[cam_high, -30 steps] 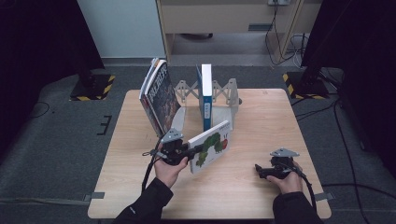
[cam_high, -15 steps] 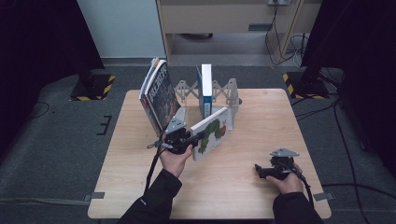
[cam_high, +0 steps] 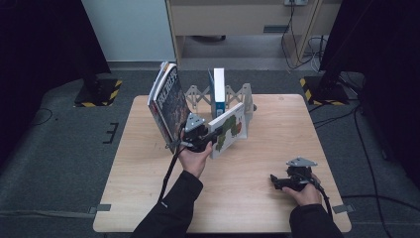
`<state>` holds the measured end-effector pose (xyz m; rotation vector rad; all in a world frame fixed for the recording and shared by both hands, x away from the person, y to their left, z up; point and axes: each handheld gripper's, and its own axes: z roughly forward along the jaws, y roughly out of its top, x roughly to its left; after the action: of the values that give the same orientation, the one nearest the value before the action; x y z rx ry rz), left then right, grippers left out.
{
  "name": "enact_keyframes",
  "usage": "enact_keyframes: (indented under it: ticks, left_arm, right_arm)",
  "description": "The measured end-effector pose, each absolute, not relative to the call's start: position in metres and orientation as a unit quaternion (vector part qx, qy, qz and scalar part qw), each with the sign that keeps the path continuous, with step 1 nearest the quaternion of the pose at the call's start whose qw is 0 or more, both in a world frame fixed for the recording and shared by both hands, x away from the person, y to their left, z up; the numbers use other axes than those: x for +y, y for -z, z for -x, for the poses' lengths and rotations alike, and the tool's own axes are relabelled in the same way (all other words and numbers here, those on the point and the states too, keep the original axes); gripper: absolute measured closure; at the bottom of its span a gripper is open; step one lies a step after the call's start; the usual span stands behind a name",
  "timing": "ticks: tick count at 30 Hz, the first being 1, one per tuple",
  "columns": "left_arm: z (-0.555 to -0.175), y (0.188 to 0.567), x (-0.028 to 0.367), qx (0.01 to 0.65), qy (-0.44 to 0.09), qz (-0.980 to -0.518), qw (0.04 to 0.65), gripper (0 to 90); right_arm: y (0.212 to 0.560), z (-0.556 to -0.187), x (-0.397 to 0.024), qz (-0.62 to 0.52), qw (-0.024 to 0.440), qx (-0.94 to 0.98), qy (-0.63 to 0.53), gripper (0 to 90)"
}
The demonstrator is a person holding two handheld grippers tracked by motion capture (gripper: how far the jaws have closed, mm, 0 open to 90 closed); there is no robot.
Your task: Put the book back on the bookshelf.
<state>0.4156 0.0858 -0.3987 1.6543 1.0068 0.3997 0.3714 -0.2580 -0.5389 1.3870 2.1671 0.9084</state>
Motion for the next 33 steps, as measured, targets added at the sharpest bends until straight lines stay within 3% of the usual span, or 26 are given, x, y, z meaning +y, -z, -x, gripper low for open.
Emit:
enact_keyframes:
  ticks: [8, 33]
  left_arm:
    - [-0.430, 0.400, 0.072, 0.444, -0.184, -0.678, 0.556, 74.6]
    - [-0.454, 0.415, 0.041, 0.451, -0.214, -0.678, 0.539, 74.5]
  right_arm:
    - [0.539, -0.371, -0.258, -0.497, 0.205, 0.778, -0.326, 3.9]
    - [0.539, -0.371, -0.258, -0.497, 0.205, 0.777, -0.326, 3.8]
